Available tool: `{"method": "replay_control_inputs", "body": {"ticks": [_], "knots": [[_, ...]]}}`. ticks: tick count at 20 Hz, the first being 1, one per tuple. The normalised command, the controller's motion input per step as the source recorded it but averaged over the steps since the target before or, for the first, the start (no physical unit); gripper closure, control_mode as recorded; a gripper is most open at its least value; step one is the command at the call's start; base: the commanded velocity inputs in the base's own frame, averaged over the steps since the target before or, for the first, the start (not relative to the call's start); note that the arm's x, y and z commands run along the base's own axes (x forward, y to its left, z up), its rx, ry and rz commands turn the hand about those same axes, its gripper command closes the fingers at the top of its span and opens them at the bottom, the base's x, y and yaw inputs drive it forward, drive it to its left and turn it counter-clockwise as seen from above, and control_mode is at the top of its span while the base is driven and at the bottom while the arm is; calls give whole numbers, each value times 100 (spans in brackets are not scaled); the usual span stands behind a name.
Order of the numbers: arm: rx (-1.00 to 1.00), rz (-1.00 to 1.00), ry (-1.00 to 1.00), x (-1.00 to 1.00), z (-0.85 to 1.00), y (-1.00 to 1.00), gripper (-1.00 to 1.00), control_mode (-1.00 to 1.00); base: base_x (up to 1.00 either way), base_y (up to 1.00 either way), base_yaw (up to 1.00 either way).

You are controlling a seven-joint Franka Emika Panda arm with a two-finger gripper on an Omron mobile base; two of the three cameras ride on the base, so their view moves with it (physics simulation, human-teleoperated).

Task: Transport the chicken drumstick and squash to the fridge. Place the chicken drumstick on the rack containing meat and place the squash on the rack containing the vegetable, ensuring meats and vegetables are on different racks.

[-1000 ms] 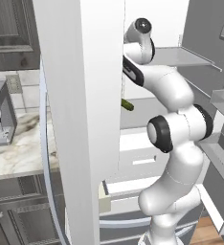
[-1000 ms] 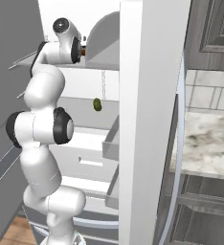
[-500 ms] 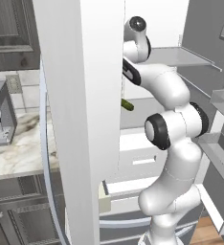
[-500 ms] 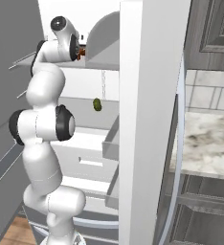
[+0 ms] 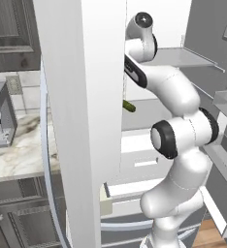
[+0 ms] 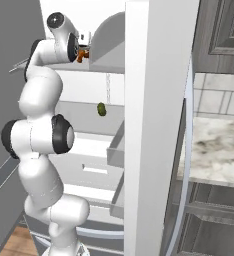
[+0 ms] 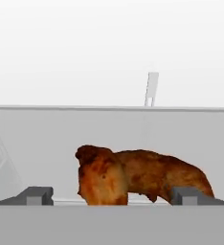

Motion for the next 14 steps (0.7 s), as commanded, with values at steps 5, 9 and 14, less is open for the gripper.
{"method": "replay_control_inputs", "body": {"ticks": [5, 9, 14], "knots": [[2, -1, -10, -52, -4, -10, -100, -100, 0, 0, 0], [9, -1, -7, -75, -6, -31, -100, -100, 0, 0, 0], [9, -3, 6, -99, 0, -21, -100, -100, 0, 0, 0]]}}
